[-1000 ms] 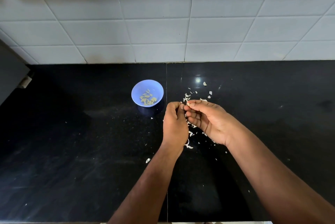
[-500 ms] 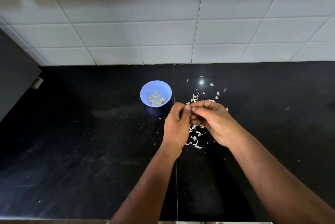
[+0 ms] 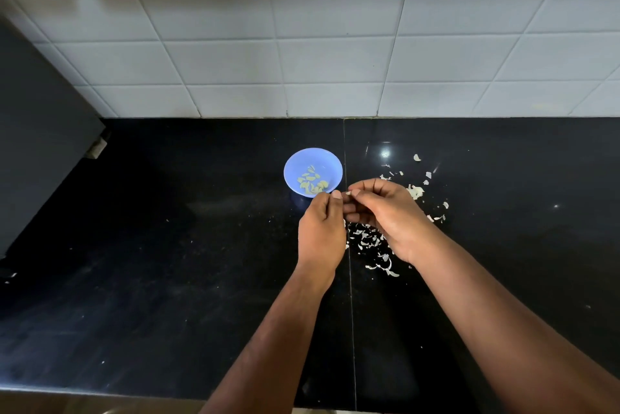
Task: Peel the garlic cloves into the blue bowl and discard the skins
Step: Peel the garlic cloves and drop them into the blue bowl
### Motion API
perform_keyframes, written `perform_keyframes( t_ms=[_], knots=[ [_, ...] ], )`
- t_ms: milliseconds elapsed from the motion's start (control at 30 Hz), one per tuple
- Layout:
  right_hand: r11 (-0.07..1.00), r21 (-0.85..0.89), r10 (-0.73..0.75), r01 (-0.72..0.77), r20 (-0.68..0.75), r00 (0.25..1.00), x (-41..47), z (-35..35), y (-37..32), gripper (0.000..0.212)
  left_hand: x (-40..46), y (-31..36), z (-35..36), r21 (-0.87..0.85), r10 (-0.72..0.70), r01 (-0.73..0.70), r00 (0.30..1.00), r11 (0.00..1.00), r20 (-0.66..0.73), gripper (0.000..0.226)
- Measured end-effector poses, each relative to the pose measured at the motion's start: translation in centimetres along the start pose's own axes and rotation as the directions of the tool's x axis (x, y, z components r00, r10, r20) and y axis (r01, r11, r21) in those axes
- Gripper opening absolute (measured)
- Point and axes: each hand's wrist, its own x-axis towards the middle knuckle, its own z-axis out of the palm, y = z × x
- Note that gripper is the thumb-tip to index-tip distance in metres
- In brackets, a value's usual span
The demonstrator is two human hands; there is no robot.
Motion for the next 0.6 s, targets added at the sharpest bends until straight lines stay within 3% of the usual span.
perform_keyframes(
  t_ms=[167, 333, 467, 600],
  knots=[
    [1.0, 0.026, -0.005, 0.006, -0.049, 0.999, 2.0, 2.5, -1.7, 0.006, 0.0, 0.5, -1.8, -0.008, -0.026, 0.026, 0.995, 1.0, -0.093, 0.052],
    [0.987, -0.158, -0.017, -0.004, -0.129, 0.992, 3.4, 4.3, -1.7, 0.01, 0.2, 0.9, -3.1, -0.001, -0.032, 0.032, 0.995, 0.999, -0.095, 0.064],
    [0.989, -0.148, 0.003, -0.012, -0.061, 0.998, 3.5, 4.7, -1.3, 0.011, 0.7, 0.6, -3.7, 0.005, -0.044, 0.044, 0.992, 0.999, -0.116, 0.058],
    [0.996, -0.014, 0.09, -0.091, -0.053, 0.995, 3.2, 4.5, -0.9, 0.024, 1.4, 0.3, -3.7, -0.044, -0.091, 0.087, 0.988, 0.995, -0.122, 0.039]
  ],
)
